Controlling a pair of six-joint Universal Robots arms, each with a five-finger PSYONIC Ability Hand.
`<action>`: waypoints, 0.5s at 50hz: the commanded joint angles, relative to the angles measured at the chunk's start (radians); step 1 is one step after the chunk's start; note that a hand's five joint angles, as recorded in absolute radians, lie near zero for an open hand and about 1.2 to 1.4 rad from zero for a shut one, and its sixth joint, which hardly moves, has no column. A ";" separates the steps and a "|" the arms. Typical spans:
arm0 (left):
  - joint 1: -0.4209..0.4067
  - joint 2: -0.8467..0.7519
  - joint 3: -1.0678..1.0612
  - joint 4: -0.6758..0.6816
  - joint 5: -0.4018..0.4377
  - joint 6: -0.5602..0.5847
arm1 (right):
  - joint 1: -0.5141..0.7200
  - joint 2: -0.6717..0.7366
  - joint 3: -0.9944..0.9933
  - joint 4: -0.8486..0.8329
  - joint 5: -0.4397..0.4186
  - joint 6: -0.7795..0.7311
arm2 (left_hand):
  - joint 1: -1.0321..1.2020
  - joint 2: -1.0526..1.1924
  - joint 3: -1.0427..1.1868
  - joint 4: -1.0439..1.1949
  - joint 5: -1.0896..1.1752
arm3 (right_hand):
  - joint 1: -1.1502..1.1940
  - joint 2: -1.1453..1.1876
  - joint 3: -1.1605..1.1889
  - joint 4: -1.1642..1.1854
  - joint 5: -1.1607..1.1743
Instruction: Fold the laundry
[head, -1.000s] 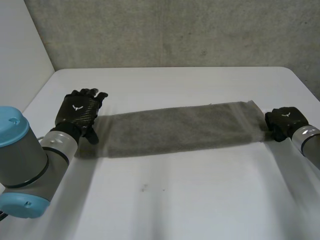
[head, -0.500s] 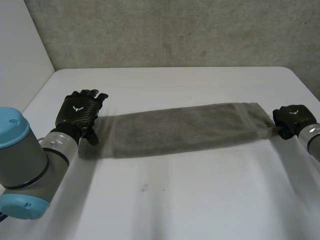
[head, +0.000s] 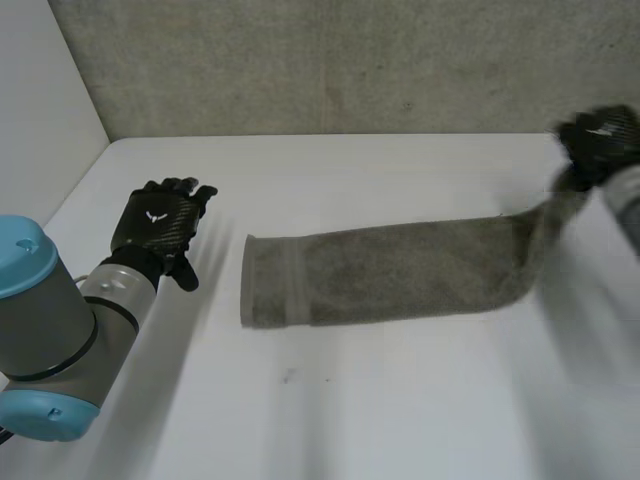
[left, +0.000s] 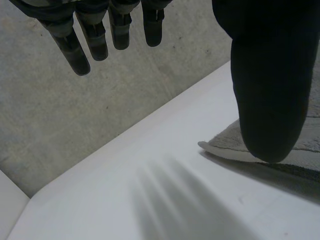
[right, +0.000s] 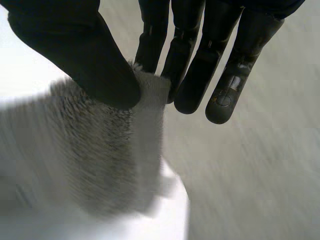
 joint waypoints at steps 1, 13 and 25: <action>0.001 0.012 -0.005 0.002 -0.002 0.000 | 0.286 0.019 -0.010 -0.076 -0.139 0.022 | 0.001 0.010 0.007 0.007 -0.023 | 0.442 0.218 0.209 0.205 0.239; 0.001 0.013 -0.015 0.029 -0.002 0.000 | 0.716 0.216 -0.033 -0.147 -0.205 0.022 | 0.001 0.010 0.007 0.007 -0.023 | 0.442 0.218 0.209 0.205 0.239; -0.010 0.012 -0.022 0.031 0.000 0.000 | 0.775 0.266 -0.022 -0.110 -0.113 0.023 | 0.001 0.010 0.007 0.007 -0.023 | -0.780 -1.004 -1.013 -1.017 -0.982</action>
